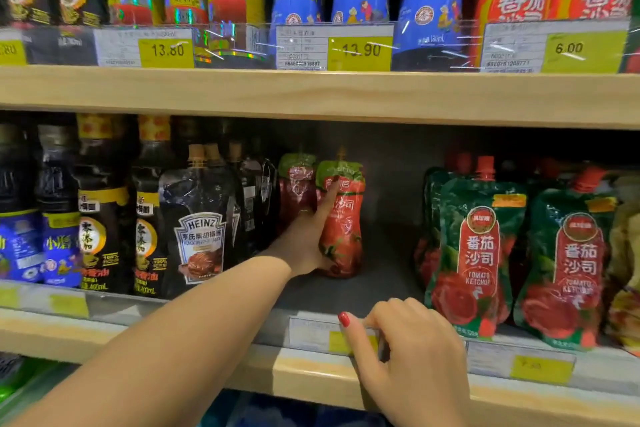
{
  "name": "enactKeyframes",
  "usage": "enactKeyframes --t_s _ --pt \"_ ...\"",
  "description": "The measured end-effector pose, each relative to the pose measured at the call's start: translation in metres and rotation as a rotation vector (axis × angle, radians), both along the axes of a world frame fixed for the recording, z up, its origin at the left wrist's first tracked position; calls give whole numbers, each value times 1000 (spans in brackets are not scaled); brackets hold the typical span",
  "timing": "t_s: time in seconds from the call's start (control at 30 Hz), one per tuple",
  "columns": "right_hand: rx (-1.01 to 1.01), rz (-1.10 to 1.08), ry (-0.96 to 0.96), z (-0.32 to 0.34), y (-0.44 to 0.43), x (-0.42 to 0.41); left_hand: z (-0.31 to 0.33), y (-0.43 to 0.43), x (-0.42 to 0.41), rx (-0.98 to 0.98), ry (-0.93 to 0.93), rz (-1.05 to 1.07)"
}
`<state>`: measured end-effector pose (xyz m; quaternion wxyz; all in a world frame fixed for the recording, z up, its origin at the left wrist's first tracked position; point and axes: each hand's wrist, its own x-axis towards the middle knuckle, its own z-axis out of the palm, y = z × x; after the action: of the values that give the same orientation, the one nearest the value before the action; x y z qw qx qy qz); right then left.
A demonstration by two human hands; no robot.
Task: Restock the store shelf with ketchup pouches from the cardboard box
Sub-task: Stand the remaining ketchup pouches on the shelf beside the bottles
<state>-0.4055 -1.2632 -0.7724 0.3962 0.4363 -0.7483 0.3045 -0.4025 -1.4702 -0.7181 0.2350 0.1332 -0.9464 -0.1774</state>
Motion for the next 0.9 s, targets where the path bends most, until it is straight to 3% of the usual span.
enactKeyframes --t_s 0.67,0.9 --pt "4 24 -35 -3 -1 -2 0 -8 -18 7 10 50" --pt "-9 42 -73 2 2 -2 17 23 29 -72 185 117"
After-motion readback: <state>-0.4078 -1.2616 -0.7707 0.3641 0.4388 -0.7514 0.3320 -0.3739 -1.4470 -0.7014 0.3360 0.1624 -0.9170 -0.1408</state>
